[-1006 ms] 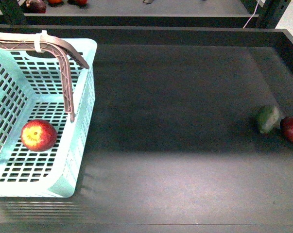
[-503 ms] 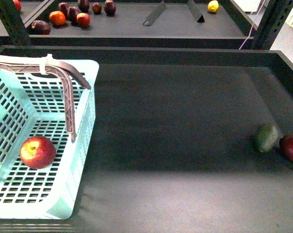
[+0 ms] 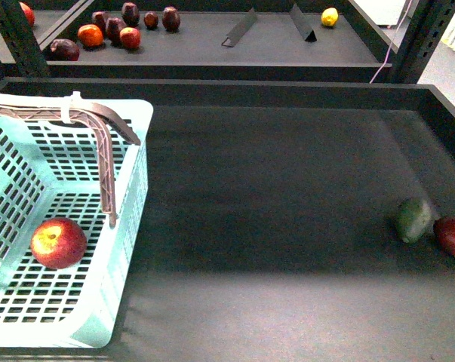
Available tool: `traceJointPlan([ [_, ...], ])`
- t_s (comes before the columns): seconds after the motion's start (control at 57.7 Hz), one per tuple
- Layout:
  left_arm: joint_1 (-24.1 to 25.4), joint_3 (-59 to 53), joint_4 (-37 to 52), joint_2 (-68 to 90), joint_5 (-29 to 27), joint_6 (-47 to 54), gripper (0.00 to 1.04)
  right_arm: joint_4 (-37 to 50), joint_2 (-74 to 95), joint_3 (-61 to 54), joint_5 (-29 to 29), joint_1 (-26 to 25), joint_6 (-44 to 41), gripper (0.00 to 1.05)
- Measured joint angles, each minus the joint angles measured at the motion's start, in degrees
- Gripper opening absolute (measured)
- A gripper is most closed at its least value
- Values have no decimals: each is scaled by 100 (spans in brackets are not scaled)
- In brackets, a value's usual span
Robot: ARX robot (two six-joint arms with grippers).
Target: Pick apple with right arm and hold basket with left
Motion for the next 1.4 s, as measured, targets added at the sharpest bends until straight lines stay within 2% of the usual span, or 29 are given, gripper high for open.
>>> traceJointPlan([
  [0.503,0,-79,-2229,-2459,0,15,3,0,0,0,0,0,0,96],
  [1.092,-2,-79,-3460,-3696,0,13,3,0,0,0,0,0,-2,96],
  [1.162,0,-76,-4352,-4428,0,15,3,0,0,0,2,0,-2,96],
  [1.405,-2,-76,-4426,-4640,0,15,3,0,0,0,2,0,-2,96],
])
